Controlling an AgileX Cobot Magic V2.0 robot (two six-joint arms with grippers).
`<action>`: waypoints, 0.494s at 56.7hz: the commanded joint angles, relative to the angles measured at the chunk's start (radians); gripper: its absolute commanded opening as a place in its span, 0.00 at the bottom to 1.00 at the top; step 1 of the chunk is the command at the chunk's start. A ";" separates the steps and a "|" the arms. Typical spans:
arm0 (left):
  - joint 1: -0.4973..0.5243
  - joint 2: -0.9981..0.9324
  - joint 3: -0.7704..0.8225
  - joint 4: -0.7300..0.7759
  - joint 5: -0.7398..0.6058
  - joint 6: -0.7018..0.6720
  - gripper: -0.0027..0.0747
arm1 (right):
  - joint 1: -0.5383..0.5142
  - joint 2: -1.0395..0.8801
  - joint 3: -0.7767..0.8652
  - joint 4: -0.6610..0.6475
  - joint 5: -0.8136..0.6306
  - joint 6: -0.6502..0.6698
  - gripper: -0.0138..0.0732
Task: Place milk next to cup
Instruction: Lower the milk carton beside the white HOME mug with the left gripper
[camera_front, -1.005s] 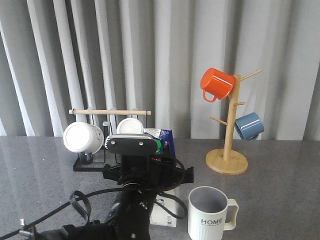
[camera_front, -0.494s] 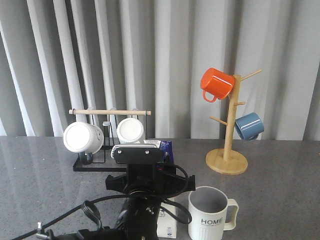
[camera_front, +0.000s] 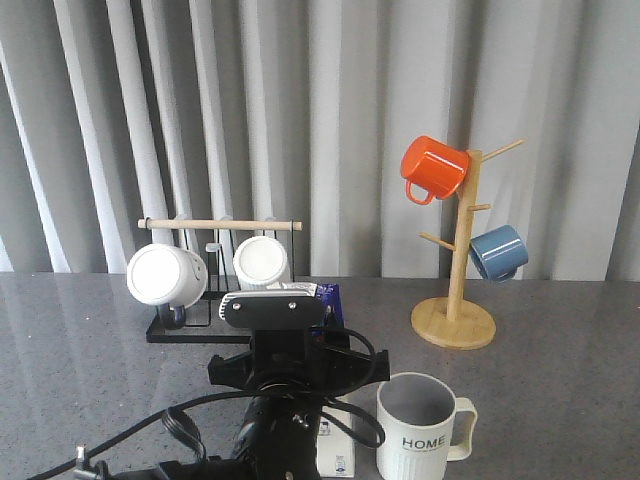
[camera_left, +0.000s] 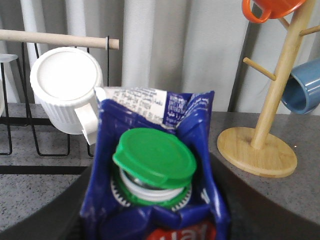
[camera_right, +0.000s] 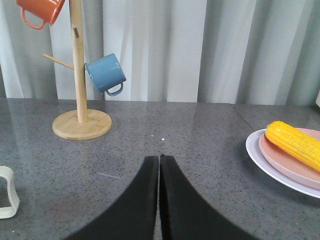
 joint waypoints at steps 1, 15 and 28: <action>-0.005 -0.050 -0.025 -0.011 -0.028 0.041 0.35 | -0.007 0.002 -0.025 -0.005 -0.066 -0.002 0.16; -0.005 -0.051 -0.025 -0.010 -0.023 0.064 0.35 | -0.007 0.002 -0.025 -0.005 -0.066 -0.002 0.16; -0.005 -0.051 -0.025 -0.010 -0.024 0.064 0.35 | -0.007 0.002 -0.025 -0.005 -0.066 -0.002 0.16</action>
